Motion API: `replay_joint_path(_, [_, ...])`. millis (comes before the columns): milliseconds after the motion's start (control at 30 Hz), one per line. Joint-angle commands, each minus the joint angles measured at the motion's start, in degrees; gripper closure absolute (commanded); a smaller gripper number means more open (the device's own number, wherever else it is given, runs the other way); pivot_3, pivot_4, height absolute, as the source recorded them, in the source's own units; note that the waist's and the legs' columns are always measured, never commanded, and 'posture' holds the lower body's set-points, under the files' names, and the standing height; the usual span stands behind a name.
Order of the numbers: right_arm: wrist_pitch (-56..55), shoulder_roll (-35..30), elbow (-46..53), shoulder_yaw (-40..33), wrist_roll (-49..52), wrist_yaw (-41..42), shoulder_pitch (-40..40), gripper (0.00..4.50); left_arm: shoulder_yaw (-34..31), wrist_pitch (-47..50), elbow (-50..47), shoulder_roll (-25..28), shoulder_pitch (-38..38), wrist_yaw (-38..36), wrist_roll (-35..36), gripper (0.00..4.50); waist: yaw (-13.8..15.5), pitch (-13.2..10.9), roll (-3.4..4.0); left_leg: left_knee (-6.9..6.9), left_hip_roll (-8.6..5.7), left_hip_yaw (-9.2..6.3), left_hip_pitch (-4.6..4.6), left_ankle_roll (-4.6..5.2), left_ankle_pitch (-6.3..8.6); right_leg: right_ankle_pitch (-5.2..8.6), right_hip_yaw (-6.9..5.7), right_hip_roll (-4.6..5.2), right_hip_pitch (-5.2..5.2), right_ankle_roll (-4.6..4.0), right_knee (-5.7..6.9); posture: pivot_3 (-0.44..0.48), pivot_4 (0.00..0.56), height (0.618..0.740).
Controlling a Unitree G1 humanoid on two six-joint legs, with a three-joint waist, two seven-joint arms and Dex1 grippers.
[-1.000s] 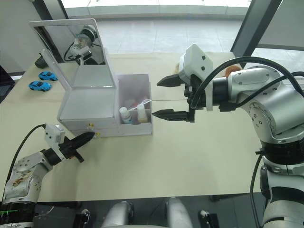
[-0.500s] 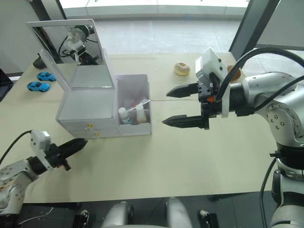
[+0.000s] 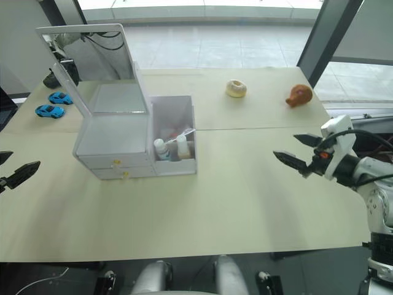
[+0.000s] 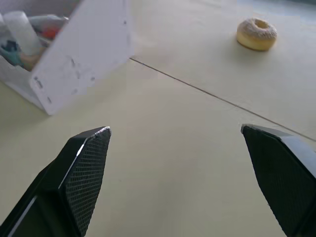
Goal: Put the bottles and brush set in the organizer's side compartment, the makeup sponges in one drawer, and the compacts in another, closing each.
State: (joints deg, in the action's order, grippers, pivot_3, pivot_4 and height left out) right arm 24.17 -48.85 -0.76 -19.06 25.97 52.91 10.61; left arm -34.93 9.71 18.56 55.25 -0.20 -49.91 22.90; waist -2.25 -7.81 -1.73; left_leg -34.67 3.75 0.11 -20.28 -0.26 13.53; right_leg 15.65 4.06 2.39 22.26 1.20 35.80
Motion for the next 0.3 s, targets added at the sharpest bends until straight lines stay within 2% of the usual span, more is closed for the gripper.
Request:
replay_joint_path(33, [-9.6,2.0,-2.7,-3.3,-2.9,-3.6,1.2,0.00,3.4,4.9,-2.7,2.9,0.0,1.3,-3.1,0.01,-0.2,0.0,0.01,0.00,0.00,0.00,0.01,0.00,0.00,-0.06,0.01,-0.02,0.00,0.11,0.04,0.000,0.150,0.740])
replay_joint_path(100, [-13.2,3.0,-3.7,-3.0,-4.2,-4.3,1.1,0.00,2.5,0.9,-5.6,1.3,0.9,-1.2,-1.7,0.01,-0.3,0.0,0.02,0.02,0.02,0.00,0.03,0.00,0.00,-0.17,0.02,-0.05,0.01,0.30,0.05,0.000,0.150,0.740])
replay_joint_path(300, [-17.6,3.6,-4.8,-1.4,-5.4,-3.9,3.1,0.00,2.1,2.6,-7.6,-0.1,1.8,-2.3,-0.6,0.01,-0.3,0.0,0.03,0.05,0.03,0.02,0.02,-0.01,0.00,-0.24,0.03,-0.05,0.00,0.19,0.04,0.000,0.150,0.740])
